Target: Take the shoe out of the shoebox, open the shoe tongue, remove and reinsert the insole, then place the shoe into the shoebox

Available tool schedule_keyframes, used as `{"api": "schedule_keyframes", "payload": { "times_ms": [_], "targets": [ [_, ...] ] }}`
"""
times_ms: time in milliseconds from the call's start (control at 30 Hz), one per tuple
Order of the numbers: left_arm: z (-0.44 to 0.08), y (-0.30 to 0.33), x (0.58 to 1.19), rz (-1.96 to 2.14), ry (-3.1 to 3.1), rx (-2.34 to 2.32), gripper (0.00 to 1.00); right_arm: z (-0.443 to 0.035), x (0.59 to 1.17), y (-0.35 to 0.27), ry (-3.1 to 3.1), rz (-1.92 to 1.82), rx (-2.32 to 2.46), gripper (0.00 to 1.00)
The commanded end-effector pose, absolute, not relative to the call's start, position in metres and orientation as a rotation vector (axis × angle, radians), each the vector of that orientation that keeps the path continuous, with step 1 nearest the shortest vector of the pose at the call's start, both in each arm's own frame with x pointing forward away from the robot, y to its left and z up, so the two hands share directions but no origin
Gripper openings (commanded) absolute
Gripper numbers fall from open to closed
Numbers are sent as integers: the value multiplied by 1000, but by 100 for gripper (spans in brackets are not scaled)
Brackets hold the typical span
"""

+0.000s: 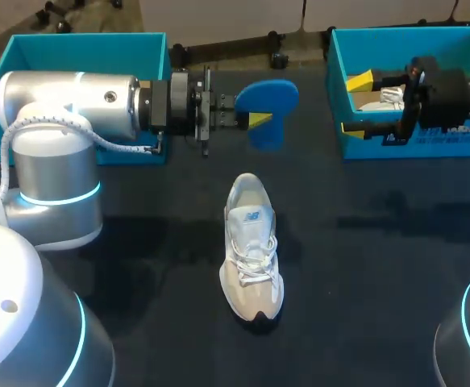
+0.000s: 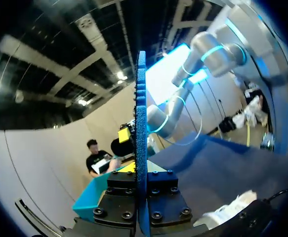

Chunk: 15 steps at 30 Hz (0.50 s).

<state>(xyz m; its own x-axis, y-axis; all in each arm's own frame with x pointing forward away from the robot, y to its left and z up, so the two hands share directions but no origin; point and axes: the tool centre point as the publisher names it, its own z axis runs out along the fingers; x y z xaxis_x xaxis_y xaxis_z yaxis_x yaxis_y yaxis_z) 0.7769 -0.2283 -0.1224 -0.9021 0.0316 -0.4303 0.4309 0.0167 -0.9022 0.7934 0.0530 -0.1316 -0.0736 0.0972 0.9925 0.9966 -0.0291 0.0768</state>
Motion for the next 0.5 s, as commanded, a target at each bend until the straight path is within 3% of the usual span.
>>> {"api": "schedule_keyframes", "payload": {
  "times_ms": [33,367,500],
  "targets": [
    [-122,-229,774,-2170,2170,42,0,-132,793,54,-1321,-1243,-1270,100],
    [-122,-229,774,-2170,2170,42,0,-132,793,54,-1321,-1243,-1270,100],
    [-118,-227,775,-2291,2289,-275,0,-132,793,54,-1321,-1243,-1270,100]
  ]
}}
